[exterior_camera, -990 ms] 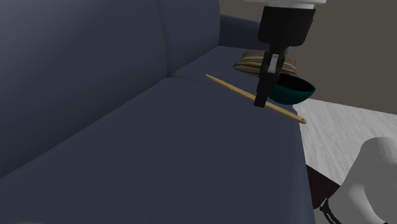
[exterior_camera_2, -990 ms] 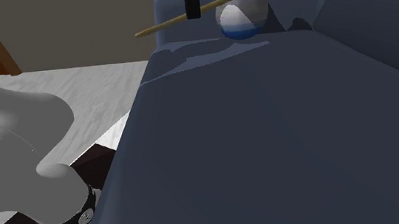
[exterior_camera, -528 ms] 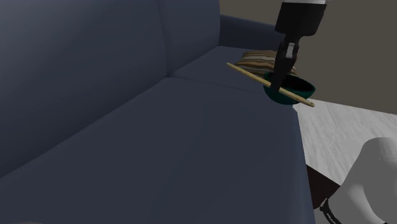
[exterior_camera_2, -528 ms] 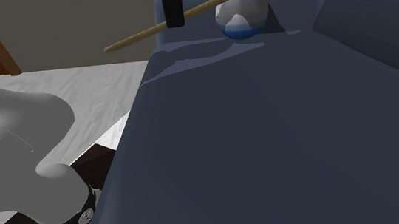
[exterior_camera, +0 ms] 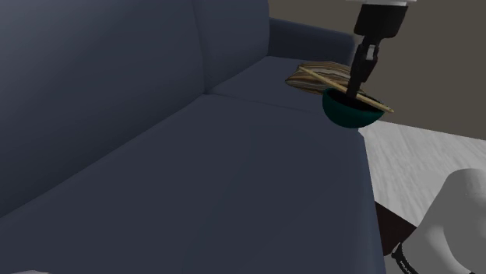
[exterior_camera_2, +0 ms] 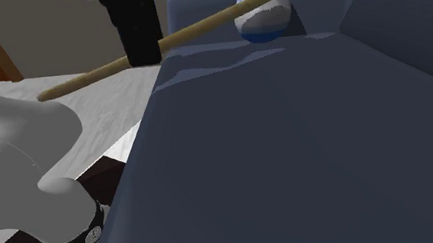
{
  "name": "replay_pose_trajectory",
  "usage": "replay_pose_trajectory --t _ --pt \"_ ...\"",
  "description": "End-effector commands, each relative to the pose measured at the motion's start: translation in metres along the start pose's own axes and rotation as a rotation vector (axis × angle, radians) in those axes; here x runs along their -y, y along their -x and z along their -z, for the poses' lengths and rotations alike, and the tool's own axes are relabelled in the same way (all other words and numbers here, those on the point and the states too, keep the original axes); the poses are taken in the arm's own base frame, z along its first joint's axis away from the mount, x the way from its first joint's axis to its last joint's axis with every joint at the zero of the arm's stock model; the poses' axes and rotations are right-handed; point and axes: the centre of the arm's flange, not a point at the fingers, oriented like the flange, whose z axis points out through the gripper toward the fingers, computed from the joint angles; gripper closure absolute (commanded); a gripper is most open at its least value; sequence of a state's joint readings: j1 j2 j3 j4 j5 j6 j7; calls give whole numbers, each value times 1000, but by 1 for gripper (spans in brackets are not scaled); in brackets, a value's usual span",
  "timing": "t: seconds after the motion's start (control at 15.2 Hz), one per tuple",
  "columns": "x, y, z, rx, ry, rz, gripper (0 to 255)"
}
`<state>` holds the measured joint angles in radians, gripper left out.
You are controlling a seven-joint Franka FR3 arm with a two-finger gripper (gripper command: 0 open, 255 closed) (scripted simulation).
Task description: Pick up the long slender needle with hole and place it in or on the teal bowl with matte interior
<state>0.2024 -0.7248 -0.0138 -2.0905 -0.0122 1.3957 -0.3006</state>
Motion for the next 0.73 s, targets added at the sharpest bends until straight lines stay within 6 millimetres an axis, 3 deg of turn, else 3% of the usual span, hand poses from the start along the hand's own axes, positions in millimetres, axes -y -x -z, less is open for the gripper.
replay_pose_trajectory --t 0.0,0.66 --pt "-26 8 0 0 0 1 255" --pt "-152 48 3 0 0 1 255"
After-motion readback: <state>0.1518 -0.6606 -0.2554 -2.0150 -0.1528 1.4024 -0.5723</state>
